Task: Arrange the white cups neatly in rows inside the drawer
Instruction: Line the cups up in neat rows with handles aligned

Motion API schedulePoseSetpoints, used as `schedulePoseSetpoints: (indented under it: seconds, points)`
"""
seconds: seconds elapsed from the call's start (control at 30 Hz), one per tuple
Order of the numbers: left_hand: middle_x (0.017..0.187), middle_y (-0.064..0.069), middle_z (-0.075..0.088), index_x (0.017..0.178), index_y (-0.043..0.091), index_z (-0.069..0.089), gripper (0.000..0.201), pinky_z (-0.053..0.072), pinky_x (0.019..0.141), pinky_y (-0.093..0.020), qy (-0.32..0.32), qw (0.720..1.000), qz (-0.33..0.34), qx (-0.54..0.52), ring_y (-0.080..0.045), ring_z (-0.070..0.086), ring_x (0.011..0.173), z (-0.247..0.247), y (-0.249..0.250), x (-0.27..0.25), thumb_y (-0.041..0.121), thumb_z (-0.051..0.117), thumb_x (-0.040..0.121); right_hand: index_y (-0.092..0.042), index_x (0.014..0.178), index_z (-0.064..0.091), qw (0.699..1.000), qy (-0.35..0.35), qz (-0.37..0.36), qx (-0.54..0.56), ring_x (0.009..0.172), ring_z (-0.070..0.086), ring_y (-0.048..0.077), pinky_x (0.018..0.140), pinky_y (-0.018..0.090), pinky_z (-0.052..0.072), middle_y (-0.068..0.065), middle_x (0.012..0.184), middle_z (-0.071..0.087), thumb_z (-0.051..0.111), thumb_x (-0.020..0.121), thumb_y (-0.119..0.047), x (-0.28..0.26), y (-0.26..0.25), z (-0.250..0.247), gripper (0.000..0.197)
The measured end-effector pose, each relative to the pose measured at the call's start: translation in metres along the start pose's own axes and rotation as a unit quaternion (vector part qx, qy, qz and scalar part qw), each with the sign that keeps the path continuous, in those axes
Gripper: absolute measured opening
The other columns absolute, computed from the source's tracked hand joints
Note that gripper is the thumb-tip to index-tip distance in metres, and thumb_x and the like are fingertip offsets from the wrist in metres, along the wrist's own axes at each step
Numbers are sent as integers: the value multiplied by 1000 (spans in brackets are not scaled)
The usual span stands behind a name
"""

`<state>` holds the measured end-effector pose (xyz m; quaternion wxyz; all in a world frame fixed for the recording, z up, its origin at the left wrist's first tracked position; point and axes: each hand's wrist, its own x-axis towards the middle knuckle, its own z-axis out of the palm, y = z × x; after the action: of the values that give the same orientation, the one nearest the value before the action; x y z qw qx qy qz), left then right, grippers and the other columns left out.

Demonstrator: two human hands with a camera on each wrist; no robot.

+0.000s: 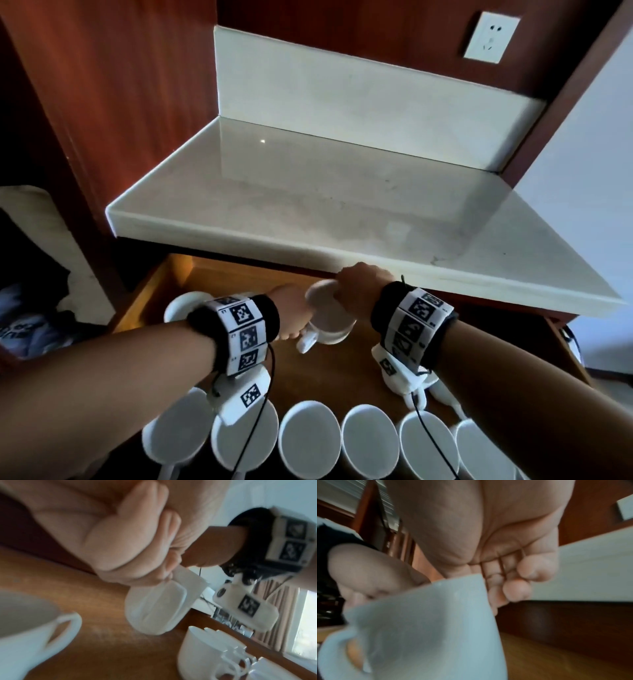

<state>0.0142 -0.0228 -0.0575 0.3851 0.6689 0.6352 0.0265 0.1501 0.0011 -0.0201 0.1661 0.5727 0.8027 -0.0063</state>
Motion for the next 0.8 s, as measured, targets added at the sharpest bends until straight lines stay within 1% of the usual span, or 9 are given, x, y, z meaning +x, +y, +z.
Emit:
schedulePoseSetpoints:
  seconds: [0.07,0.13,0.2,0.27,0.3,0.4,0.47,0.57,0.8]
  points:
    - [40,4,46,60,11,48,47,29,33,-16,-51,997,-3,-51,-5,37,26,7,7,-1,26,35,102,-9,112,63,999,-32,12,-5,102,66,28,71,30,48,11,112,68,51,92,-26,3,10,11,29]
    - [37,3,47,58,10,50,54,34,39,-20,-45,998,24,-22,-8,39,27,10,9,-1,37,35,103,-9,117,61,998,-59,3,-30,109,64,28,81,32,50,11,117,66,49,95,-25,7,19,24,30]
    - [49,-6,54,62,11,56,60,41,54,-27,-6,996,50,69,-17,51,44,3,5,-1,51,34,100,-9,122,60,995,-85,-4,-52,115,60,28,89,34,49,11,123,63,47,97,-23,12,27,39,31]
    - [68,-16,59,77,6,65,57,39,63,-29,40,983,53,170,-28,62,71,-10,-5,1,51,38,99,-11,125,59,992,-105,-4,-68,119,58,27,94,37,51,8,127,62,48,97,-23,15,33,52,33]
    - [70,-12,58,80,7,64,52,39,65,-29,58,976,49,206,-29,63,80,-17,-14,3,48,40,99,-12,126,59,990,-114,-6,-78,120,57,27,95,38,51,7,129,60,50,96,-26,16,35,57,34]
    - [79,-5,57,75,13,56,37,45,70,-31,81,960,12,269,-25,58,79,-32,-40,9,41,45,96,-15,128,58,984,-146,-13,-102,122,56,25,96,39,50,4,133,58,50,96,-31,19,37,68,36]
    - [103,-8,60,95,12,59,26,47,75,-32,77,952,-14,295,-26,60,95,-37,-55,15,35,48,94,-18,129,57,980,-157,-20,-119,124,54,24,98,39,47,3,134,58,48,97,-32,20,36,72,36]
    - [123,-8,51,119,10,53,33,48,89,-37,78,944,-40,318,-28,54,115,-37,-71,24,31,53,93,-21,128,58,979,-148,-33,-134,125,53,24,101,40,42,3,134,58,47,97,-33,21,36,76,35]
    - [114,-10,65,117,9,60,32,48,71,-29,38,935,-67,346,-26,64,101,-34,-80,36,31,56,94,-21,131,55,976,-168,-43,-135,128,50,24,97,40,42,3,136,54,44,98,-35,18,38,80,37]
